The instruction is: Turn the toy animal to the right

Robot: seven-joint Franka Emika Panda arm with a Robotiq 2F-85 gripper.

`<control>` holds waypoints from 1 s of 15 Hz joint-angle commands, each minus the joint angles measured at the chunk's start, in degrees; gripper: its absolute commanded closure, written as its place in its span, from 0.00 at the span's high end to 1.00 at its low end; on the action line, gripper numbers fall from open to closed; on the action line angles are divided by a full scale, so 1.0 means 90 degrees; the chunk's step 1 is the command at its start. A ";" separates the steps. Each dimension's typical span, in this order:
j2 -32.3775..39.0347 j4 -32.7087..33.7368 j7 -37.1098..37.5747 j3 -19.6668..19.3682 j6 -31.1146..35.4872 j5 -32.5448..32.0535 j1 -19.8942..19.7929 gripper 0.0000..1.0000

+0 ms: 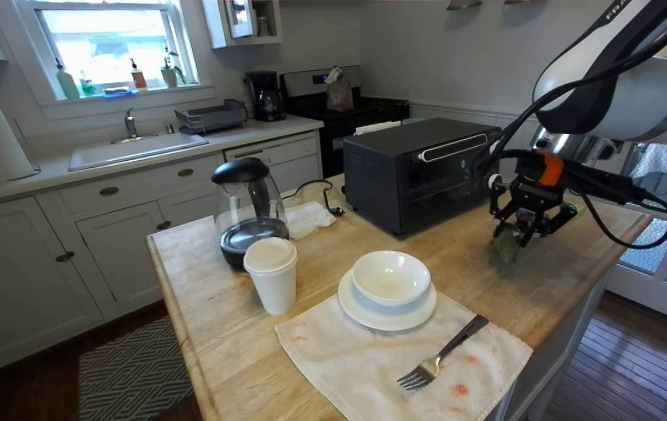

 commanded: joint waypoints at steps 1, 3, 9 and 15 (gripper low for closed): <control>0.0082 -0.0024 0.0780 -0.0224 -0.0044 -0.0486 0.0089 0.23; 0.0150 -0.0006 0.1094 -0.0303 -0.0077 -0.0676 0.0111 0.23; 0.0209 0.0011 0.1796 -0.0414 -0.0134 -0.1088 0.0151 0.23; 0.0231 0.0059 0.1958 -0.0334 -0.0203 -0.0956 0.0114 0.23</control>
